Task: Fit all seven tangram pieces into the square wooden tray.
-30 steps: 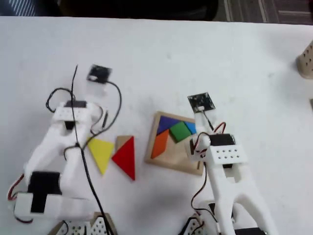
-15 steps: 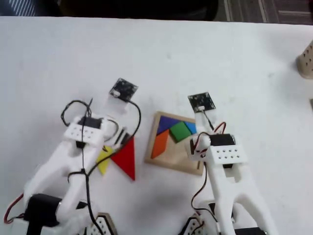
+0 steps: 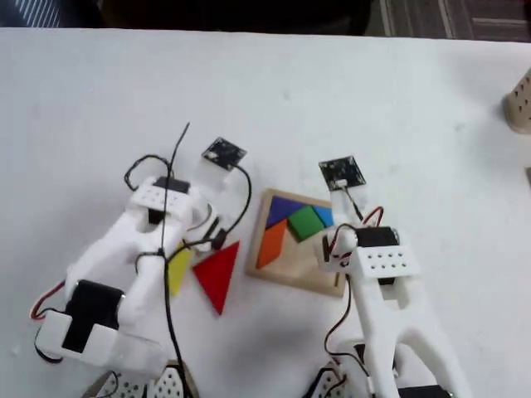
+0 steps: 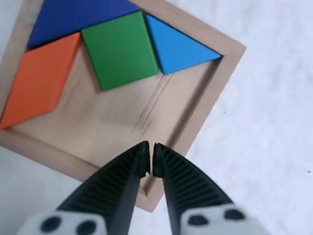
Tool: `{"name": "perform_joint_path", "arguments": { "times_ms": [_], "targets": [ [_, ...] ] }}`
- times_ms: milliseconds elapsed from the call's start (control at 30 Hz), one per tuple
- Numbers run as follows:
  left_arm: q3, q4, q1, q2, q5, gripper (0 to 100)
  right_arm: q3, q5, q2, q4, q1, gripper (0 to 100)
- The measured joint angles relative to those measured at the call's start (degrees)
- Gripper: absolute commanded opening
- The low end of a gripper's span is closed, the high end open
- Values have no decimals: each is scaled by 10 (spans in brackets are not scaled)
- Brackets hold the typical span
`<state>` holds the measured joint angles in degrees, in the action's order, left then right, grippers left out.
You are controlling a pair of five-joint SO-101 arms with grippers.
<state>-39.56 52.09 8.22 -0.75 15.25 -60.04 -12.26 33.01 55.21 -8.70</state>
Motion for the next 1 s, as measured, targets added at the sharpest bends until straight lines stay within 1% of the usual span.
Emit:
{"name": "perform_joint_path", "arguments": {
  "times_ms": [467, 567, 667, 1000],
  "targets": [
    [2, 0, 4, -4, 6, 215, 0, 0, 0, 0, 10, 24],
    [3, 0, 18, -4, 43, 170, 0, 0, 0, 0, 11, 24],
    [3, 0, 30, -4, 57, 136, 0, 0, 0, 0, 13, 24],
    [3, -1, 34, -4, 61, 129, 0, 0, 0, 0, 11, 24]
  ]
}}
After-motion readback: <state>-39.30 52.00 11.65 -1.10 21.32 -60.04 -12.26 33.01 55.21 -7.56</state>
